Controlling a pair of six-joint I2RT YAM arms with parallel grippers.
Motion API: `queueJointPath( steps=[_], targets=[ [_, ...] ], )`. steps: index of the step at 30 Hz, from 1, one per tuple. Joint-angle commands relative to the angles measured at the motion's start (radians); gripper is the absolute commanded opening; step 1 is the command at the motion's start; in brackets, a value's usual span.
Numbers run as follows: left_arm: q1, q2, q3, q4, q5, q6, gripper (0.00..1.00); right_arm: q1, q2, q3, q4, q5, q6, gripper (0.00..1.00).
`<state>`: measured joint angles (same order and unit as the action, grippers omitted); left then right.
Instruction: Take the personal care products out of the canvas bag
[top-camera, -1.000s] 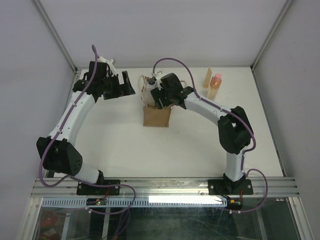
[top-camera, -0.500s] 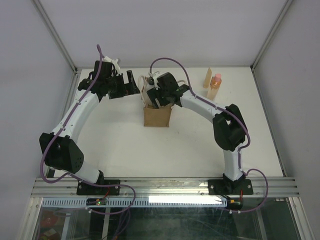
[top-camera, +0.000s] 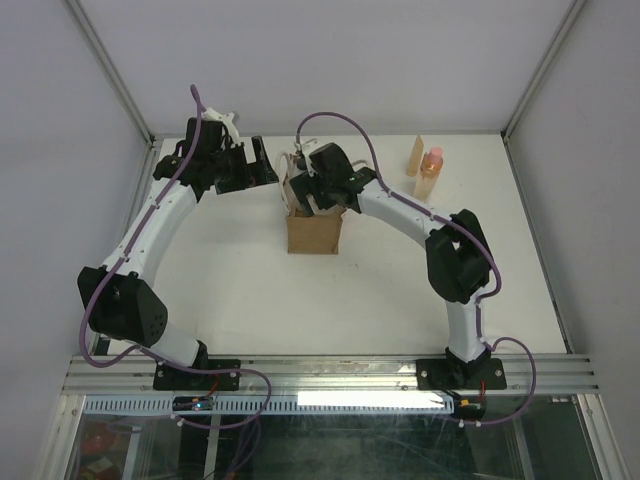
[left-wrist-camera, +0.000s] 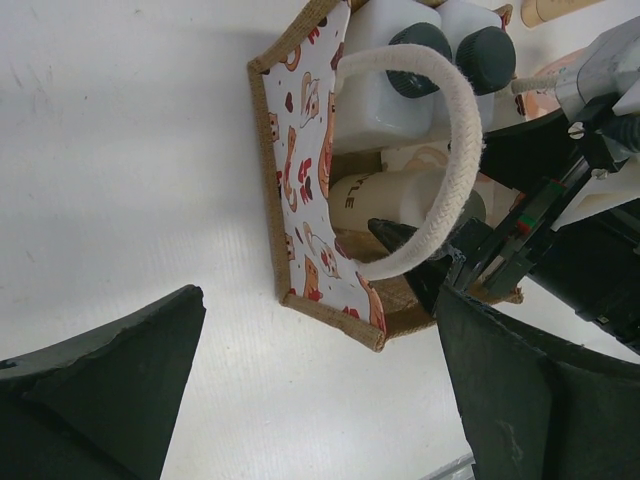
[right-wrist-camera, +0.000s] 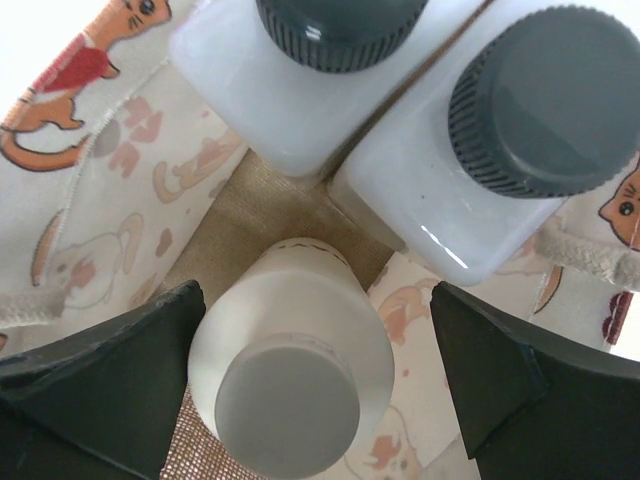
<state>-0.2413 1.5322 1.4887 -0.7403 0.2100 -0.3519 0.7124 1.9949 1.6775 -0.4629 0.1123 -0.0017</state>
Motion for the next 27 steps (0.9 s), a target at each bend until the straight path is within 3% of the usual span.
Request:
queueJointPath(
  steps=[1,7,18,23,27],
  targets=[
    [0.000,-0.029,0.034,0.018,-0.010,0.007,0.99,0.006,-0.008,0.027,-0.025,0.045,-0.002,0.98],
    [0.000,-0.027,0.032,0.019,-0.015,0.008,0.99,0.015,-0.010,0.014,-0.055,0.030,-0.002,0.98],
    [0.000,-0.026,0.040,0.019,-0.018,0.005,0.99,0.026,0.031,0.064,-0.092,0.017,-0.023,0.83],
    [0.000,-0.027,0.041,0.019,-0.024,0.001,0.99,0.027,0.016,0.098,-0.106,0.003,-0.029,0.62],
    [0.000,-0.018,0.044,0.019,-0.025,-0.006,0.99,0.025,-0.012,0.159,-0.113,-0.008,-0.011,0.34]
  ],
)
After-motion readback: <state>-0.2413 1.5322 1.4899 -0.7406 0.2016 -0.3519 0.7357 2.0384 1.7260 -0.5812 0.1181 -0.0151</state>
